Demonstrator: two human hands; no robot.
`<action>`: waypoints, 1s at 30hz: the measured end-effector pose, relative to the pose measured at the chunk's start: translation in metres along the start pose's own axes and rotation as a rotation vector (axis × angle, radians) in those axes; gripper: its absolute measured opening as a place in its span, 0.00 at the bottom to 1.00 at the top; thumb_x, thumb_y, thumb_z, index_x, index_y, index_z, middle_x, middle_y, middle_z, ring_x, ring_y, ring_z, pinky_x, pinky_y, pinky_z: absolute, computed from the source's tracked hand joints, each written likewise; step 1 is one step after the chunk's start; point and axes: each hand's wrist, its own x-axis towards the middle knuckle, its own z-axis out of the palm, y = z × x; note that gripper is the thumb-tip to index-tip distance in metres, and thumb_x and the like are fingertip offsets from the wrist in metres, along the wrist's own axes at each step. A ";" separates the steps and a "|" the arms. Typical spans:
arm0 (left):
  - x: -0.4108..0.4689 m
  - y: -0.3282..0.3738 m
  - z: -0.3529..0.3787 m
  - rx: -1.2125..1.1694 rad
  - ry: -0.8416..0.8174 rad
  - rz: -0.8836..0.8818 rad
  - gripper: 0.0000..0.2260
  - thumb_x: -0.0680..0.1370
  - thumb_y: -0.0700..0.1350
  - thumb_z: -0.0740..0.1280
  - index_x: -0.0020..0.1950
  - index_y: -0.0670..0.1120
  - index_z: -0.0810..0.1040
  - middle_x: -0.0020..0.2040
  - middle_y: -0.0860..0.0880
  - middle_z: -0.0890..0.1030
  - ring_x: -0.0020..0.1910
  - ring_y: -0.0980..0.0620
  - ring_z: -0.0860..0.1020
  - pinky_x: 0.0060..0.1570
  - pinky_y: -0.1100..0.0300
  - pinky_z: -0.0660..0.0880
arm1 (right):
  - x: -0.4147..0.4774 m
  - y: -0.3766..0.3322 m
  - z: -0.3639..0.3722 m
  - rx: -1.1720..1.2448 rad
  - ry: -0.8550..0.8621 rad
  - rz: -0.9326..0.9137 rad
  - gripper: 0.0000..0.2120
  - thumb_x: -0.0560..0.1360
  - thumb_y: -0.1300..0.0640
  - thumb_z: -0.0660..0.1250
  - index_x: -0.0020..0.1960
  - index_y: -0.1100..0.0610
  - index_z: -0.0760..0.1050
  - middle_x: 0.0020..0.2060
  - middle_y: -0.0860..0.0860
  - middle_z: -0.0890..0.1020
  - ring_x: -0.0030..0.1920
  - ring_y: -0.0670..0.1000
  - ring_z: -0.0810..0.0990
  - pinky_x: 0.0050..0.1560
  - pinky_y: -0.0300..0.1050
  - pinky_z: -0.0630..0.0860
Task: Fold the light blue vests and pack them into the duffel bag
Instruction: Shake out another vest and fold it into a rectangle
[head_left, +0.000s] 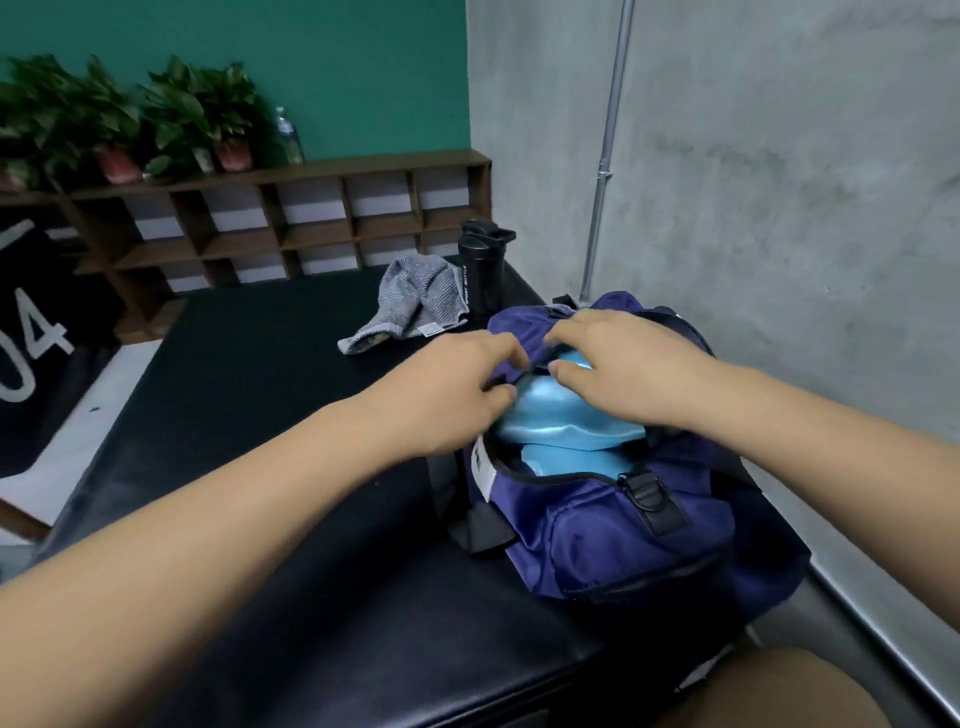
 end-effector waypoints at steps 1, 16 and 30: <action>-0.013 -0.010 -0.007 -0.015 0.036 -0.015 0.12 0.82 0.47 0.68 0.66 0.54 0.79 0.57 0.55 0.81 0.57 0.54 0.77 0.56 0.60 0.71 | 0.000 -0.012 -0.001 0.020 0.033 -0.033 0.20 0.83 0.45 0.61 0.71 0.49 0.76 0.66 0.50 0.79 0.69 0.56 0.76 0.66 0.58 0.75; -0.237 -0.165 -0.044 0.010 0.130 -0.468 0.09 0.83 0.47 0.70 0.63 0.53 0.81 0.57 0.59 0.83 0.56 0.61 0.80 0.50 0.77 0.69 | 0.022 -0.240 0.072 0.218 0.020 -0.349 0.19 0.85 0.43 0.62 0.73 0.48 0.74 0.67 0.46 0.78 0.67 0.52 0.74 0.68 0.51 0.69; -0.427 -0.280 -0.072 0.122 0.202 -0.800 0.07 0.80 0.47 0.71 0.59 0.52 0.81 0.55 0.53 0.86 0.49 0.52 0.83 0.55 0.51 0.79 | 0.020 -0.406 0.156 0.358 -0.145 -0.458 0.18 0.86 0.44 0.60 0.73 0.48 0.74 0.67 0.46 0.78 0.67 0.51 0.73 0.69 0.50 0.70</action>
